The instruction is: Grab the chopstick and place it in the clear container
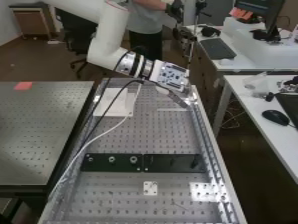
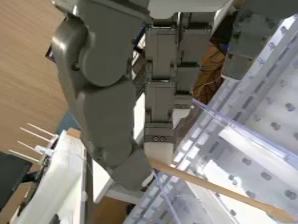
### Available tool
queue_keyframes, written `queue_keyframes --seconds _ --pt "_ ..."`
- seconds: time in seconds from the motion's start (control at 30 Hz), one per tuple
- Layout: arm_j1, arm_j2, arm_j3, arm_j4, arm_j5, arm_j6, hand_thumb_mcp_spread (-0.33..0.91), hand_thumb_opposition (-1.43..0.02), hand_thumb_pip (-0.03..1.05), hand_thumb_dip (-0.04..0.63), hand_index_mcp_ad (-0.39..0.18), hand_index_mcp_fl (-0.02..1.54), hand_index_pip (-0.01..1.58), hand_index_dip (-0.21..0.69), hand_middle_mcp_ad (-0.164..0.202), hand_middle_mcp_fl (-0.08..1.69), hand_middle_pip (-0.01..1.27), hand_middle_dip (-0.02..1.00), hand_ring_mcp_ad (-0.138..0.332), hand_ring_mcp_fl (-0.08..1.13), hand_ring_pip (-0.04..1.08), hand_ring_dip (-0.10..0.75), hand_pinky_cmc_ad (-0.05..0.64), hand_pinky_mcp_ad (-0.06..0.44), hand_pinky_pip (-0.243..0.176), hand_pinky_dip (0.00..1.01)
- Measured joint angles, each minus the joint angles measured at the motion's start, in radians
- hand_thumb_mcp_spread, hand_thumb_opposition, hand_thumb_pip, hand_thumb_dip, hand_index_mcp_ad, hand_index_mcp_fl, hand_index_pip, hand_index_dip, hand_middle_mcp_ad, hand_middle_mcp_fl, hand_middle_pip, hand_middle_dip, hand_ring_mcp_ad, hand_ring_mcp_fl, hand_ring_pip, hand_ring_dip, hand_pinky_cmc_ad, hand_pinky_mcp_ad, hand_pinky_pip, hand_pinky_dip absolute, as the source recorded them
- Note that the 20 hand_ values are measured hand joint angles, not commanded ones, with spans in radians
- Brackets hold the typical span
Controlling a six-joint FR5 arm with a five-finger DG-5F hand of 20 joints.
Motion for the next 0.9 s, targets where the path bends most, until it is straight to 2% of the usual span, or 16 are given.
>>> queue_keyframes --seconds 0.57,0.9 --pt "-0.007 -0.009 0.009 -0.045 -0.009 0.021 0.75 -1.11 0.38 0.344 -0.213 1.09 0.61 0.466 0.028 1.28 0.27 0.70 -0.007 0.58 0.10 0.515 0.367 0.326 0.035 0.17" --pt "-0.011 -0.016 0.021 -0.048 -0.018 0.020 0.71 -1.13 0.38 0.344 -0.215 1.11 0.59 0.468 0.024 1.28 0.27 0.70 -0.005 0.55 0.10 0.515 0.374 0.326 0.035 0.17"
